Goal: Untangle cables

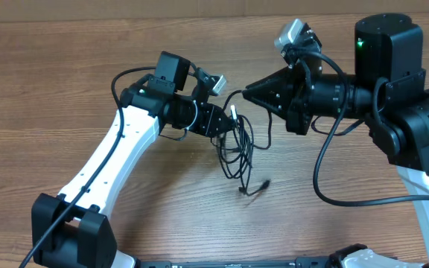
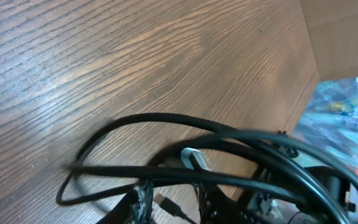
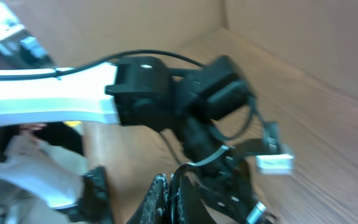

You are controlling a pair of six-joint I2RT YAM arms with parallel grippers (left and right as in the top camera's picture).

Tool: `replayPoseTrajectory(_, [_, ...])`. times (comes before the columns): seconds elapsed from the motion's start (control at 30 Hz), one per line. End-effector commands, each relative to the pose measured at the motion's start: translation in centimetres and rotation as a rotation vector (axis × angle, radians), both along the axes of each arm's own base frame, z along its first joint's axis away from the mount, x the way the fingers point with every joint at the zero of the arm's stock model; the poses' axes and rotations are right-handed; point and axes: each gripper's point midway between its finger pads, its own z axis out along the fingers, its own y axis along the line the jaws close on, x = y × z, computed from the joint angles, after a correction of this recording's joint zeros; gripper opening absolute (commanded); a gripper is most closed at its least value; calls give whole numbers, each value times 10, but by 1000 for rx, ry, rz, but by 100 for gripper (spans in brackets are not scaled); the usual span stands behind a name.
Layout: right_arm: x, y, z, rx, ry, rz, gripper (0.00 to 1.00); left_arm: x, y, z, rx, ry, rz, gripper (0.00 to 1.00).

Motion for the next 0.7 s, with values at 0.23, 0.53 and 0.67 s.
replayPoseTrajectory(0.23, [-34,9,36,134,9,145,4,-1,-3,-5,41,-27,-6,19])
replayPoseTrajectory(0.53, [-26,6,31,106,1,93,4,5,5,-12,103,-40,33,25])
replayPoseTrajectory(0.67, [-25,6,31,106,0,92,4,7,6,-12,110,-64,21,43])
